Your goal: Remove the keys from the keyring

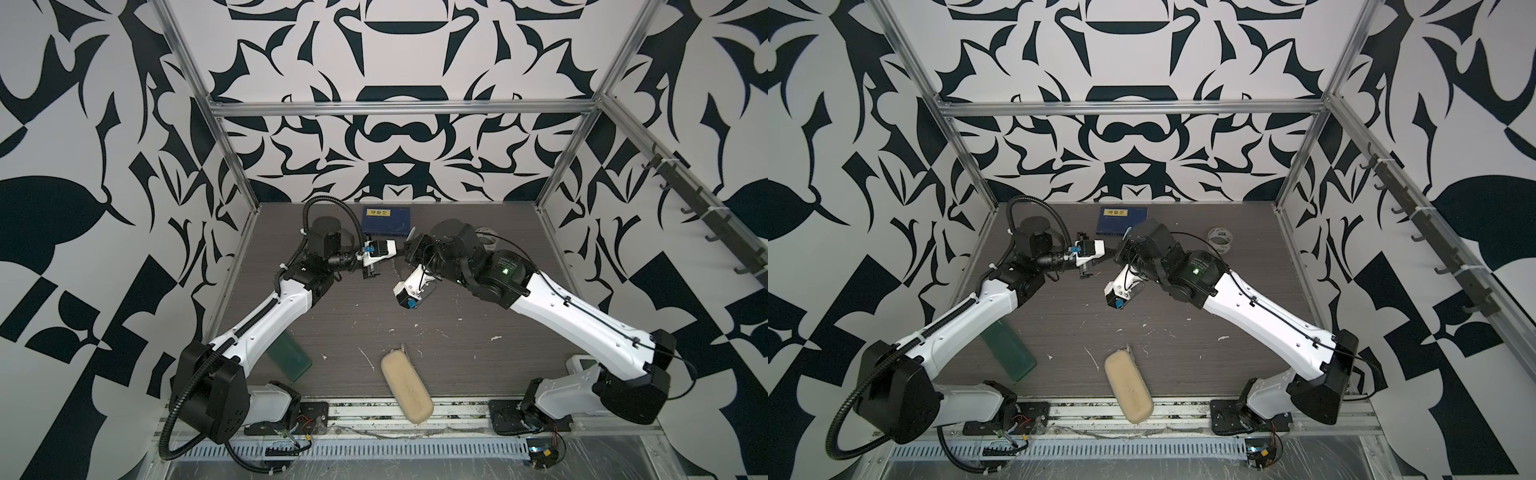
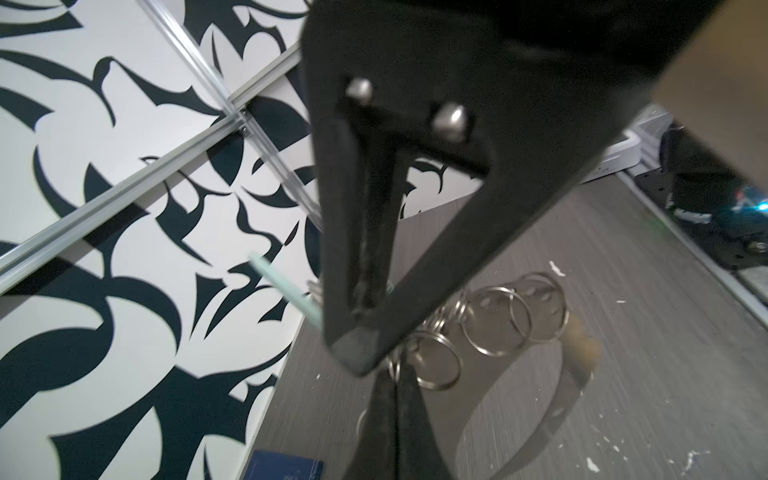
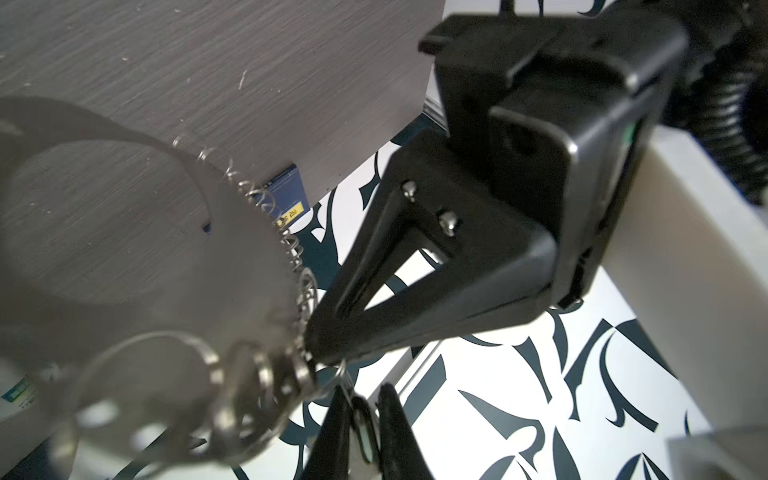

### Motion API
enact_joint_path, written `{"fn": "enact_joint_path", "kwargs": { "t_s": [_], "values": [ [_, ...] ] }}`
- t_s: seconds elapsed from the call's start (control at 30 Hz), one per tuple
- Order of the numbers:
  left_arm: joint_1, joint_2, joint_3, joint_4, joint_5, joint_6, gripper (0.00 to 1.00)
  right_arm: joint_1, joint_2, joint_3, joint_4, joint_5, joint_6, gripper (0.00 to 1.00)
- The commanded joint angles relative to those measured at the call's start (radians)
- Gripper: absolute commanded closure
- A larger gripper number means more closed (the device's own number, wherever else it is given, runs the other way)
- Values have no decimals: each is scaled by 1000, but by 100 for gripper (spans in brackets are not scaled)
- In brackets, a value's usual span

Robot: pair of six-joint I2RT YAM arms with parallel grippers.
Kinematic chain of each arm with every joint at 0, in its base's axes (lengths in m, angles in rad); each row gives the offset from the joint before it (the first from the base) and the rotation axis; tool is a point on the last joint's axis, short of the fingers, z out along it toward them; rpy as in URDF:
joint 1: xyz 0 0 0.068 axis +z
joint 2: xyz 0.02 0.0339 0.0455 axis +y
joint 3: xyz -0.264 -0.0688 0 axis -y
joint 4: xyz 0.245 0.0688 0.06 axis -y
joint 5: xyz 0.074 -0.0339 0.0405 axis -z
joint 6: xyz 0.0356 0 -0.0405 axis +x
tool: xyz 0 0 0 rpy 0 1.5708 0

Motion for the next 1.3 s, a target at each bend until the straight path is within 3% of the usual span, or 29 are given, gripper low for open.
{"fn": "enact_joint_path", "kwargs": {
  "t_s": [0.0, 0.27, 0.5, 0.83, 0.87, 0.93, 1.03, 1.13, 1.27],
  "values": [
    [-84, -32, 5, 79, 222, -10, 100, 38, 38, 42, 315, -145, 14, 83],
    [-79, -44, -9, 87, 211, -16, 100, 40, 26, 36, 350, -146, 31, 81],
    [-45, -73, -57, 342, 218, -180, 100, 46, 4, 29, 333, -83, 90, 74],
    [-33, -95, -79, 401, 190, -199, 100, 46, -41, 34, 322, -41, 161, 71],
    [-31, -97, -86, 416, 186, -206, 100, 46, -47, 43, 296, -40, 173, 67],
    [-28, -99, -100, 451, 183, -222, 100, 46, -54, 43, 278, -32, 182, 46],
    [-24, -98, -111, 495, 181, -250, 100, 47, -63, 35, 282, -30, 186, 29],
    [-17, -105, -117, 498, 175, -252, 100, 46, -68, 46, 269, -30, 208, 23],
    [0, -118, -123, 497, 177, -261, 100, 44, -83, 68, 258, -13, 246, 23]
  ]
}}
